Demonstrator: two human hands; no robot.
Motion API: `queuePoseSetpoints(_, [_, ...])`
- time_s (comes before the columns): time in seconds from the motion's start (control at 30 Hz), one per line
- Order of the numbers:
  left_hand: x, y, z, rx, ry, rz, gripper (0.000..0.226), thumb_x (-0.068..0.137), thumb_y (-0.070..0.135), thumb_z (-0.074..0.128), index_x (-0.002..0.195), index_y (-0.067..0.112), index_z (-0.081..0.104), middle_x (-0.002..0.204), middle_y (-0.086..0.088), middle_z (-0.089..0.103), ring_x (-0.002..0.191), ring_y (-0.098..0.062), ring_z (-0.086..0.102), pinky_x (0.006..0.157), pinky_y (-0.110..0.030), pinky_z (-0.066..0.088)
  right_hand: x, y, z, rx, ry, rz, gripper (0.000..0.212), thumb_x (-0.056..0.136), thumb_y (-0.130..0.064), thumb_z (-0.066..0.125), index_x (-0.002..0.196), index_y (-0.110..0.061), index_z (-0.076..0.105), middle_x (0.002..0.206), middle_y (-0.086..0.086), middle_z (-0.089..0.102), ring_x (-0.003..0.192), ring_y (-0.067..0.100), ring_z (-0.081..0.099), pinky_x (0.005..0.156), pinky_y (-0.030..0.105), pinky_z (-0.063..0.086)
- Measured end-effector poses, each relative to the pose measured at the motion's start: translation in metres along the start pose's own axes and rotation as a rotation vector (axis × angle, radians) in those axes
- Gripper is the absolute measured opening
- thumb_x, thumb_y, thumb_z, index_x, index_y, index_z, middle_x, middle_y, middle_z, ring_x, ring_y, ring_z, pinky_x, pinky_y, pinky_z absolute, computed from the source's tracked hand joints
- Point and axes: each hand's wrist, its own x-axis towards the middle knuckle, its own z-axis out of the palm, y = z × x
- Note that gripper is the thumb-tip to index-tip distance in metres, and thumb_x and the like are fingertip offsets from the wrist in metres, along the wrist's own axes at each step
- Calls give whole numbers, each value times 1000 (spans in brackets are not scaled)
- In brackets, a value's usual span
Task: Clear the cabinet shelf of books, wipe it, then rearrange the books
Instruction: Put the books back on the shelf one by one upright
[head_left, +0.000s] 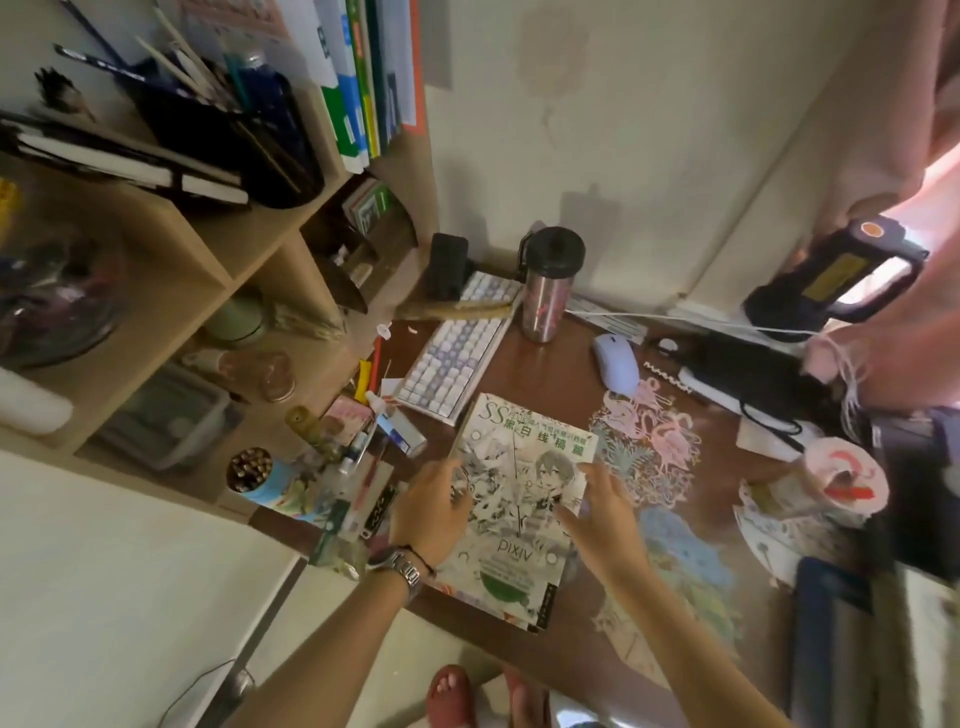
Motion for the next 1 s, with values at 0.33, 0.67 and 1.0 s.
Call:
queuePoseSetpoints(0.33, [14, -28, 37, 33, -170, -122, 67, 88, 34, 60, 146, 21, 30, 145, -4, 41, 130, -24, 44, 101, -43, 45, -1, 23, 43, 258, -139, 217, 89, 74, -36, 80, 144, -19, 28, 144, 5, 35, 134, 24, 35, 109, 44, 38])
queuePoseSetpoints(0.67, [6, -30, 56, 15, -40, -60, 58, 86, 40, 57, 137, 23, 37, 141, 4, 43, 130, -17, 39, 107, -41, 33, 2, 35, 57, 266, -83, 237, 83, 75, -35, 79, 142, -25, 31, 148, 1, 33, 135, 24, 37, 103, 50, 44])
queuePoseSetpoints(1.0, [-3, -21, 65, -223, -70, -94, 49, 85, 25, 65, 129, 14, 46, 133, 0, 45, 128, -18, 35, 98, -27, 32, 4, 54, 61, 250, -27, 310, 84, 71, -21, 82, 138, -27, 31, 135, 3, 47, 117, 21, 54, 87, 46, 55])
